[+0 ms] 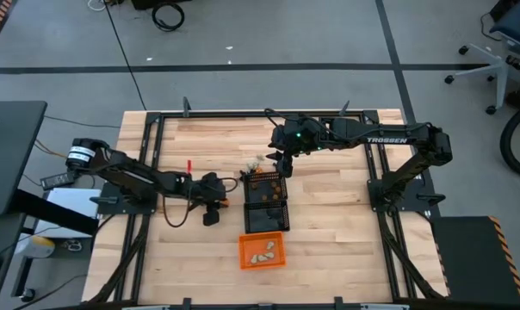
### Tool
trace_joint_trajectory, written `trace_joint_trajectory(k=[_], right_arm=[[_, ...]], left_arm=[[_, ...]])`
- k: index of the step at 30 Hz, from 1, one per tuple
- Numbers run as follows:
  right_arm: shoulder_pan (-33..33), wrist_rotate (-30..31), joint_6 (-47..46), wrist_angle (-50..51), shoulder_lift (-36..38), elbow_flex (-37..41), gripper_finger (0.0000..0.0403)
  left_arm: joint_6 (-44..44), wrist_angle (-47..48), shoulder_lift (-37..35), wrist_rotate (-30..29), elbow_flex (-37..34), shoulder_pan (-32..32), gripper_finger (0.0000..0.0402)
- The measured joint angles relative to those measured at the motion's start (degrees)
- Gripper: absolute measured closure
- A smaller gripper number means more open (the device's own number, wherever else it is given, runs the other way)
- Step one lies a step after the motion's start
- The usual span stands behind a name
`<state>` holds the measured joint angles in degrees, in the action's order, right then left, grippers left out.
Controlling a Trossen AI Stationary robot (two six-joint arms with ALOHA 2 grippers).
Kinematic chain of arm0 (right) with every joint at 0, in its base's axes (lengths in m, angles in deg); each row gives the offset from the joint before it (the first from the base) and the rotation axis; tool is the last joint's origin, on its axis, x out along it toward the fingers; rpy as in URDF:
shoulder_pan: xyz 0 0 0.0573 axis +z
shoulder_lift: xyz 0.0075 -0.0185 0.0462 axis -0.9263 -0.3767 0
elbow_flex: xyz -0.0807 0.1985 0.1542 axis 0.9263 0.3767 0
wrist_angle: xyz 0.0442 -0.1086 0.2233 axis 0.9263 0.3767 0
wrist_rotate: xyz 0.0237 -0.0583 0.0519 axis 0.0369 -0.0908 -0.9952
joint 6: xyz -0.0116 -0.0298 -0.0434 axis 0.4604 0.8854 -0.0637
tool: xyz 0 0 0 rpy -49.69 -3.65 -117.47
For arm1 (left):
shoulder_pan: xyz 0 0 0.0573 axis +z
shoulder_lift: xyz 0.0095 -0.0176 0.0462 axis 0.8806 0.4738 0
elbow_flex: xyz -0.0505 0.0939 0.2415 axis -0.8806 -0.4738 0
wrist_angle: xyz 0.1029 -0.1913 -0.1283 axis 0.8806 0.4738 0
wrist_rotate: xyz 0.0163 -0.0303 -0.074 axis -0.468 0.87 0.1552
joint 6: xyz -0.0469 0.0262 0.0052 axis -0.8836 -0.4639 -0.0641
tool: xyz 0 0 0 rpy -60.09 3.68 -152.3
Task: Sort Halloween decoration
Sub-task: Put the orange pumpkin toy into the top black bin
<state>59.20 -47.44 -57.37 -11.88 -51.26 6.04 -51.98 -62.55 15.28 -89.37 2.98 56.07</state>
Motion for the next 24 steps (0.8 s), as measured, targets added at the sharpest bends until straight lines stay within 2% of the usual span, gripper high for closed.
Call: trace_joint_trajectory(k=[14,24], right_arm=[[-0.09,0.02,-0.01,-0.09,0.00,0.00,0.0225],[-0.86,0.04,0.10,-0.09,0.00,0.00,0.0225]], left_arm=[[-1.10,-3.20,-4.86,-0.50,0.30,0.02,0.0315],[-1.41,-14.18,-4.60,-0.68,0.35,0.60,0.0311]])
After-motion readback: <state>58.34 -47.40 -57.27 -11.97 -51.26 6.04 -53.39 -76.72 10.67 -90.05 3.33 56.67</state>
